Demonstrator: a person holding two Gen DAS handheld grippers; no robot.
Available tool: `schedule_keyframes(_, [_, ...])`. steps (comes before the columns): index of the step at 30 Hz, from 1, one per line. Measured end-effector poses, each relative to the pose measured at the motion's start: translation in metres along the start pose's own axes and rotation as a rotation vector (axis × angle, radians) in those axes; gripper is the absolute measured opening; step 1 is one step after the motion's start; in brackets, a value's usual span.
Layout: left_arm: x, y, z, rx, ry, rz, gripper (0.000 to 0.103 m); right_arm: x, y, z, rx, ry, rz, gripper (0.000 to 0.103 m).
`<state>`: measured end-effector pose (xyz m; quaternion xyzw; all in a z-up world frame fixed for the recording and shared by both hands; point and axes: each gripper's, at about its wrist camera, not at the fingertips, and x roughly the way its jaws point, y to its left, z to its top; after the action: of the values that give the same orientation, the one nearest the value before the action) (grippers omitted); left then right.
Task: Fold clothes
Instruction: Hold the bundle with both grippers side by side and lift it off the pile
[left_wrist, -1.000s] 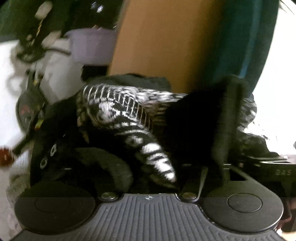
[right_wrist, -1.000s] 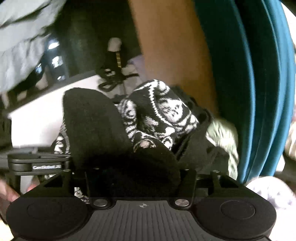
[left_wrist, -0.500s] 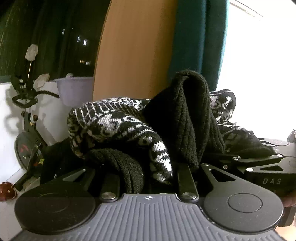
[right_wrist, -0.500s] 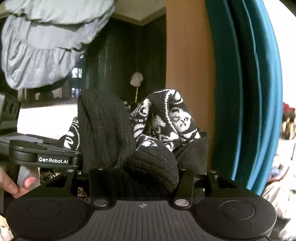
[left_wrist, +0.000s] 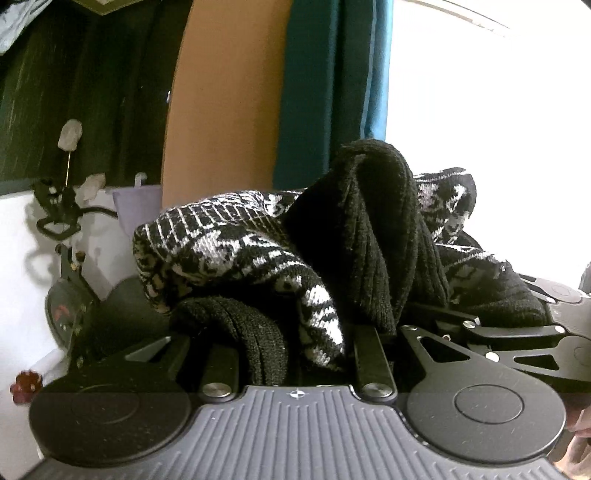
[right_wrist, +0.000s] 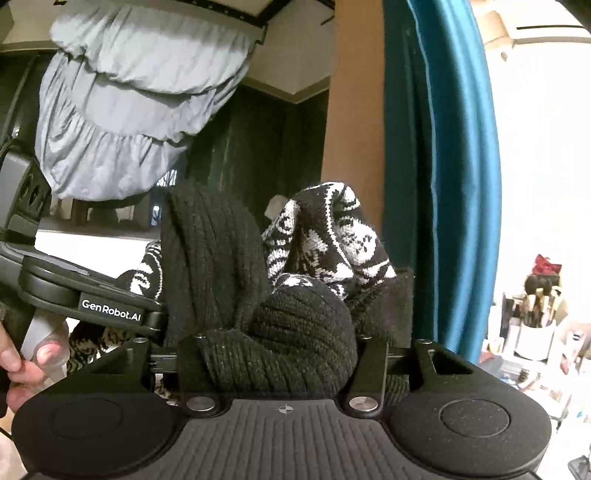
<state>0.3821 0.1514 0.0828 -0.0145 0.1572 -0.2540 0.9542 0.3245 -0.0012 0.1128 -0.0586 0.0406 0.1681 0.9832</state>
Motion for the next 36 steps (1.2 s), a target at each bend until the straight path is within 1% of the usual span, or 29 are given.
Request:
schedule_keyframes(3, [-0.008, -0.015, -0.004, -0.030, 0.031, -0.006, 0.022, -0.020, 0.002, 0.002, -0.010, 0.021, -0.011, 0.044])
schedule_keyframes(6, [-0.016, -0.028, -0.009, -0.063, 0.060, -0.020, 0.022, -0.045, 0.014, 0.003, -0.027, 0.035, -0.046, 0.044])
schedule_keyframes(9, [-0.024, -0.038, -0.012, -0.107, 0.093, -0.054, 0.022, -0.071, 0.030, 0.003, -0.029, 0.045, -0.096, 0.044])
schedule_keyframes(14, [-0.053, -0.052, -0.023, -0.128, 0.108, -0.132, 0.022, -0.117, 0.057, 0.006, -0.005, 0.083, -0.168, 0.044])
schedule_keyframes(17, [-0.077, -0.058, -0.037, -0.153, 0.125, -0.171, 0.022, -0.145, 0.080, 0.006, -0.011, 0.127, -0.196, 0.044])
schedule_keyframes(22, [-0.118, -0.075, -0.070, -0.202, 0.168, -0.225, 0.022, -0.190, 0.114, 0.003, -0.020, 0.213, -0.241, 0.044])
schedule_keyframes(26, [-0.146, -0.090, -0.088, -0.210, 0.197, -0.270, 0.022, -0.227, 0.134, 0.001, -0.022, 0.255, -0.278, 0.044])
schedule_keyframes(29, [-0.159, -0.100, -0.091, -0.204, 0.208, -0.303, 0.022, -0.250, 0.149, 0.004, -0.023, 0.266, -0.314, 0.044])
schedule_keyframes(33, [-0.170, -0.116, -0.093, -0.186, 0.212, -0.341, 0.022, -0.277, 0.159, 0.009, -0.035, 0.260, -0.348, 0.044])
schedule_keyframes(36, [-0.182, -0.140, -0.095, -0.161, 0.204, -0.357, 0.022, -0.298, 0.157, 0.007, -0.029, 0.242, -0.373, 0.044])
